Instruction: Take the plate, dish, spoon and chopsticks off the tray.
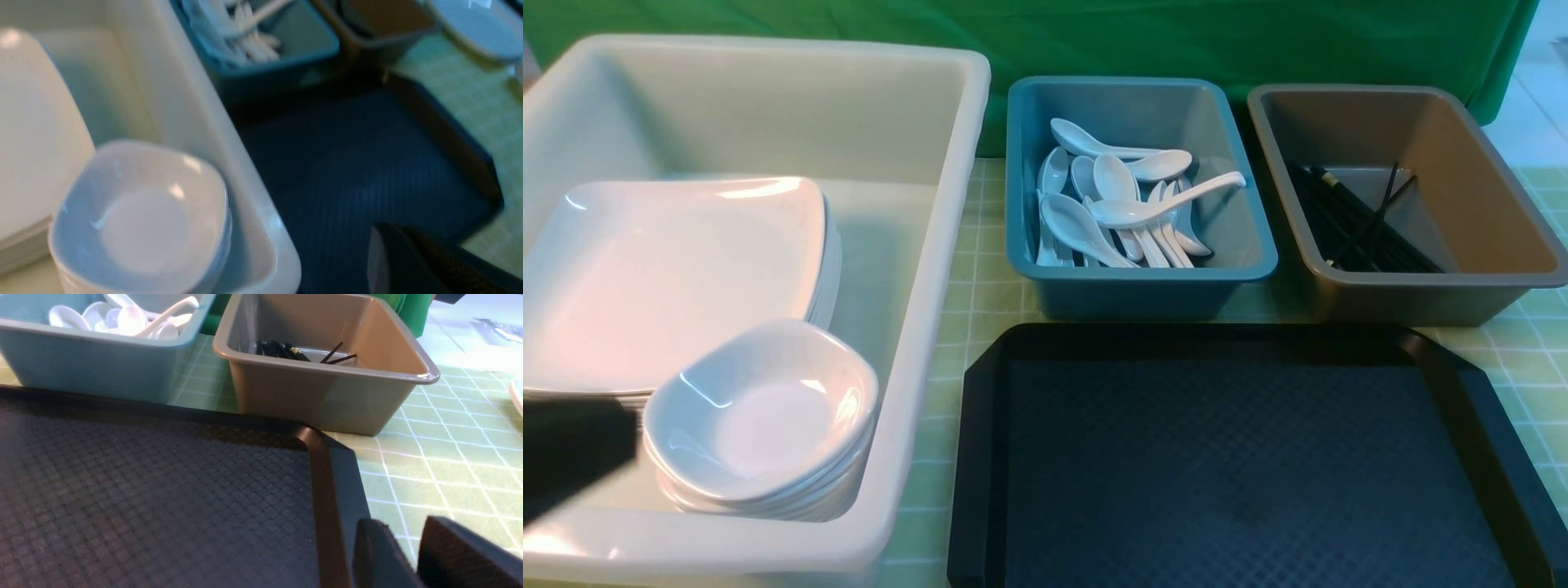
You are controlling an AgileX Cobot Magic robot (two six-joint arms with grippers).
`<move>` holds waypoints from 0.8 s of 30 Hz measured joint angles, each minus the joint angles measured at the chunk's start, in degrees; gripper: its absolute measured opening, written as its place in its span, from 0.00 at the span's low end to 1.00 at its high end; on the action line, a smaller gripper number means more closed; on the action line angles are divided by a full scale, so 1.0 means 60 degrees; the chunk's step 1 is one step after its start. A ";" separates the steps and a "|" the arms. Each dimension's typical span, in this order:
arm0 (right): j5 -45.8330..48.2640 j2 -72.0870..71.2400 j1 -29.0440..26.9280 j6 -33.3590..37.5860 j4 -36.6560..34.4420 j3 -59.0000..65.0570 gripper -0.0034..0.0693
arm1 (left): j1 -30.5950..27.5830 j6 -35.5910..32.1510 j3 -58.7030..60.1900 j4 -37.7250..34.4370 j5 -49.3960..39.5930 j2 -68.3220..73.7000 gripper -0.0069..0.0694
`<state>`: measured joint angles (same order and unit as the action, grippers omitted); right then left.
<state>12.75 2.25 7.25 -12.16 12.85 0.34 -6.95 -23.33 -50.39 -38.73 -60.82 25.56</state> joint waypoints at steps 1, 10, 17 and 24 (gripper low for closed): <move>0.0000 0.0000 0.0000 0.0000 0.0000 0.0000 0.27 | 0.0000 0.0036 0.0000 -0.0018 0.0065 -0.0034 0.09; 0.0000 0.0000 0.0000 -0.0016 0.0000 0.0000 0.29 | 0.0000 0.0274 0.0000 -0.0196 0.0866 -0.0518 0.09; 0.0000 0.0000 0.0000 -0.0025 0.0000 0.0000 0.31 | 0.0000 -0.0706 0.0002 0.0896 0.2215 -0.0406 0.09; 0.0000 0.0000 0.0000 -0.0025 0.0000 0.0000 0.32 | 0.0000 -0.0790 0.1045 0.1420 0.3563 -0.0223 0.09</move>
<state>12.75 2.25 7.25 -12.31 12.85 0.34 -6.95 -28.07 -44.12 -30.21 -39.44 24.22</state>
